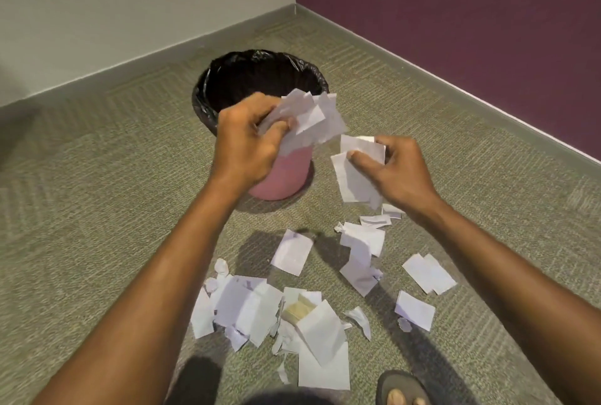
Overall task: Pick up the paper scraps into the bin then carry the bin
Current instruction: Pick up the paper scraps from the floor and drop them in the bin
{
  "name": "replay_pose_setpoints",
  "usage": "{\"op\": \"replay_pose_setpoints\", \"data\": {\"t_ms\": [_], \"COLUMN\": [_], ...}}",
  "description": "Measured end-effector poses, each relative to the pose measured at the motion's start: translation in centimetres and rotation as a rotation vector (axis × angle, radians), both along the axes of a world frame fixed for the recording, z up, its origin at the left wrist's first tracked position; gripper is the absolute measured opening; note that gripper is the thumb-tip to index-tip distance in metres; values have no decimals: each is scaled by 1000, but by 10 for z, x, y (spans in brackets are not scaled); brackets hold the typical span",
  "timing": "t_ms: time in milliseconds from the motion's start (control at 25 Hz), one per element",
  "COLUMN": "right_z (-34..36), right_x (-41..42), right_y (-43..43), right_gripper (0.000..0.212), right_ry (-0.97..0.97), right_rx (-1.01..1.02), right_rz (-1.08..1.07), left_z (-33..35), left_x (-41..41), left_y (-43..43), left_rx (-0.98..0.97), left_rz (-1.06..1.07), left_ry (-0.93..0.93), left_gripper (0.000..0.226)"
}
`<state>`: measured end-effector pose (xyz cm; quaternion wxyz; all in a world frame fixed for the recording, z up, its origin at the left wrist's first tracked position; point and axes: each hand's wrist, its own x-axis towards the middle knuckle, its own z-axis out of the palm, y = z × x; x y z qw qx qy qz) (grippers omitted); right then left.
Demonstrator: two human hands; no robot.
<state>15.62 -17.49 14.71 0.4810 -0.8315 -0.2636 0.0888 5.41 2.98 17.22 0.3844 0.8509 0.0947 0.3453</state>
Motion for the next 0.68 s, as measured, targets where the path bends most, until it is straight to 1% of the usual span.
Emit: {"op": "replay_pose_setpoints", "data": {"t_ms": [80, 200, 320, 480, 520, 600, 640, 680], "right_z": [31, 61, 69, 59, 55, 50, 47, 44], "right_x": [0, 6, 15, 32, 36, 43, 46, 48], "right_y": [25, 71, 118, 152, 155, 155, 153, 149], "right_gripper": [13, 6, 14, 18, 21, 32, 36, 36], "right_ry": [-21, -50, -50, -9, 18, 85, 113, 139], "right_rx": [97, 168, 146, 64, 44, -2, 1, 28], "right_rz": [21, 41, 15, -80, -80, -29, -2, 16], "left_z": [15, 21, 17, 14, 14, 10, 7, 3], "left_x": [2, 9, 20, 37, 40, 45, 46, 45], "left_y": [18, 48, 67, 76, 77, 75, 72, 67], "left_rx": [-34, -110, -108, -105, -103, -107, -113, -113], "left_rz": [110, 213, 311, 345, 342, 310, 297, 295], "left_ry": [-41, 17, 73, 145, 171, 216, 222, 214], "left_gripper": [13, 15, 15, 15, 21, 41, 47, 49]}}
